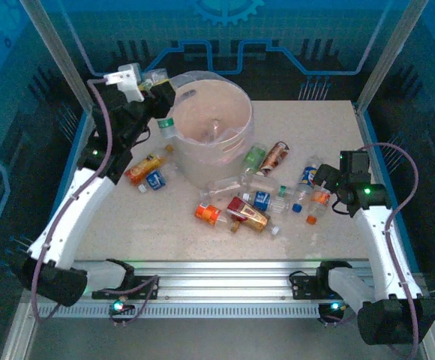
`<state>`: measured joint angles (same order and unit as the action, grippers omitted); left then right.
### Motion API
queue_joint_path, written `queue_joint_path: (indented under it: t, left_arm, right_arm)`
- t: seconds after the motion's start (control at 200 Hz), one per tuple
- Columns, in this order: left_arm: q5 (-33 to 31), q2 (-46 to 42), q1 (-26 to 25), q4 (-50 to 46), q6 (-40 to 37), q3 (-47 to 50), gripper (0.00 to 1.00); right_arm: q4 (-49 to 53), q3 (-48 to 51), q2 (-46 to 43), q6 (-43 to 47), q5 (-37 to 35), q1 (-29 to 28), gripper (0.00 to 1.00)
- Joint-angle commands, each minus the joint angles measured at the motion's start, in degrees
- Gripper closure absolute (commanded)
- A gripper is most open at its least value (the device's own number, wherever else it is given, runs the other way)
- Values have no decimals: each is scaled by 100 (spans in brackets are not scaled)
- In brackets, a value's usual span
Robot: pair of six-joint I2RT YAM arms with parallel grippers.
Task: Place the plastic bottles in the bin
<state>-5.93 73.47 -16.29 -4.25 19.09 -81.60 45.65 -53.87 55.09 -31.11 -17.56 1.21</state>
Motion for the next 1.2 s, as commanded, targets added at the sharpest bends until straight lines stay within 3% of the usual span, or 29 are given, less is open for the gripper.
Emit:
queue_joint_path:
  t: [0.0, 0.23, 0.545, 0.81, 1.191]
  left_arm:
    - [443, 451, -14, 389, -64, -551, 65]
    - [1064, 1663, -70, 365, -54, -1613, 66]
    - [1683, 3046, -442, -454, -619, -2902, 66]
    - [1886, 3349, -523, -745, -981, -2817, 65]
    - [1435, 3232, -532, -1108, -1633, -2232, 64]
  right_arm:
    - [137, -153, -16, -68, -54, 63, 0]
    - [152, -151, -16, -105, -13, 63, 1]
    - [210, -187, -25, -70, -85, 63, 0]
    - [243, -208, 46, -61, -116, 61, 0]
    - [207, -168, 125, -97, -55, 63, 0]
